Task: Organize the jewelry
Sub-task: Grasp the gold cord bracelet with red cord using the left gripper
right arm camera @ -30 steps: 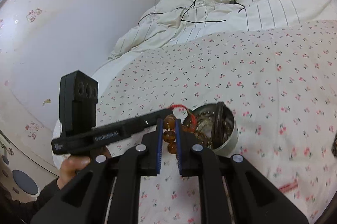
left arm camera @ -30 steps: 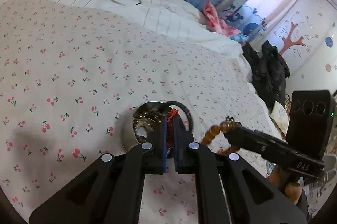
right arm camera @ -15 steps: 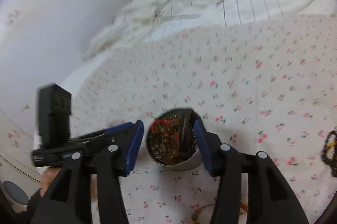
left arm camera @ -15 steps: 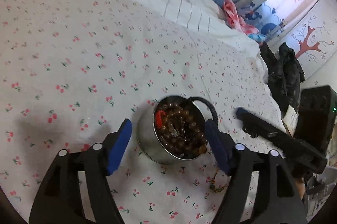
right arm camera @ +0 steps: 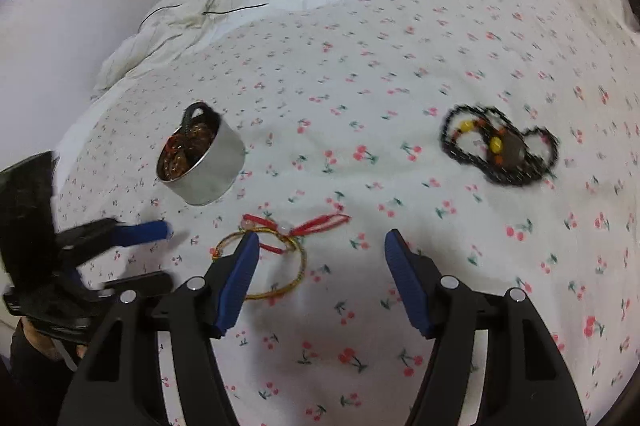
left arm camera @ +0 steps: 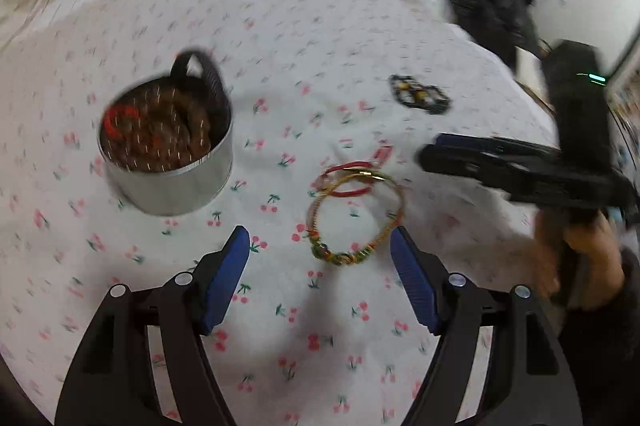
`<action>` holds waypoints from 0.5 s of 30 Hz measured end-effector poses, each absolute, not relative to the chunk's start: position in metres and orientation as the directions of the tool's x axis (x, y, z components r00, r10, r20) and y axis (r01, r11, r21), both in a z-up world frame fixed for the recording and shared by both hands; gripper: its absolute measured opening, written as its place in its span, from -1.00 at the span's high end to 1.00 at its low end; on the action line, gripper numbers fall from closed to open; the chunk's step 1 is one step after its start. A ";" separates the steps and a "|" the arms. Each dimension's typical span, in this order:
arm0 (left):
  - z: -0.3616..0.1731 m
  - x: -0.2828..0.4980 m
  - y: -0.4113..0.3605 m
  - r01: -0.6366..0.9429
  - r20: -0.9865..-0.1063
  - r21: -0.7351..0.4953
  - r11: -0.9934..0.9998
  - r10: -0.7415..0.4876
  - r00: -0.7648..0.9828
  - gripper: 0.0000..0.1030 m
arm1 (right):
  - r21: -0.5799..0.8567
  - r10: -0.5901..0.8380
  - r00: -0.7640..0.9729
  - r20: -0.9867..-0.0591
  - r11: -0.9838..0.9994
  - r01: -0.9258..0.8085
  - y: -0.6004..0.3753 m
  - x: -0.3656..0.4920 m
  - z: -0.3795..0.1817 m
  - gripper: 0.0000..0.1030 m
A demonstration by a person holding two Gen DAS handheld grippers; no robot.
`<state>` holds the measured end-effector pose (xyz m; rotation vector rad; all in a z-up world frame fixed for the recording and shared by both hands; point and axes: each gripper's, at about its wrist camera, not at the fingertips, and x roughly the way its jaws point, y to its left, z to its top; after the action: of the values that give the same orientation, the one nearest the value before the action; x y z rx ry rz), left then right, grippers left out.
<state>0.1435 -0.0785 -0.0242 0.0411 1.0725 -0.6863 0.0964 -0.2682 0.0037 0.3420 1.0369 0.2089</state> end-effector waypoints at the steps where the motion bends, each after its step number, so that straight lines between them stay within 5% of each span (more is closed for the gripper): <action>1: -0.030 0.146 -0.080 0.523 -0.822 -0.281 0.805 -0.483 0.303 -0.35 | 0.371 0.334 0.501 -0.799 0.928 -0.028 -0.265 0.097 0.004 -0.25; 8: -0.054 0.140 -0.107 0.573 -0.832 -0.208 0.793 -0.451 0.323 -0.34 | 0.266 0.283 0.465 -0.839 0.958 -0.105 -0.236 0.115 -0.018 -0.24; 10: -0.053 0.139 -0.110 0.589 -0.836 -0.209 0.781 -0.455 0.307 0.23 | 0.238 0.268 0.436 -0.859 0.963 -0.125 -0.229 0.117 -0.027 0.32; 11: -0.052 0.139 -0.113 0.602 -0.846 -0.198 0.774 -0.445 0.293 0.69 | 0.230 0.263 0.426 -0.866 0.965 -0.128 -0.227 0.116 -0.028 0.50; 12: -0.052 0.138 -0.114 0.623 -0.852 -0.203 0.755 -0.450 0.268 0.85 | 0.259 0.290 0.413 -0.863 0.957 -0.132 -0.228 0.115 -0.028 0.79; 15: -0.046 0.139 -0.109 0.624 -0.841 -0.247 0.741 -0.484 0.242 0.85 | 0.377 0.383 0.415 -0.825 0.921 -0.101 -0.240 0.112 -0.024 0.86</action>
<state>0.1385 -0.1091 -0.0460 0.1498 1.0879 -0.7616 0.1117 -0.2403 -0.0235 0.2871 1.1046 0.3097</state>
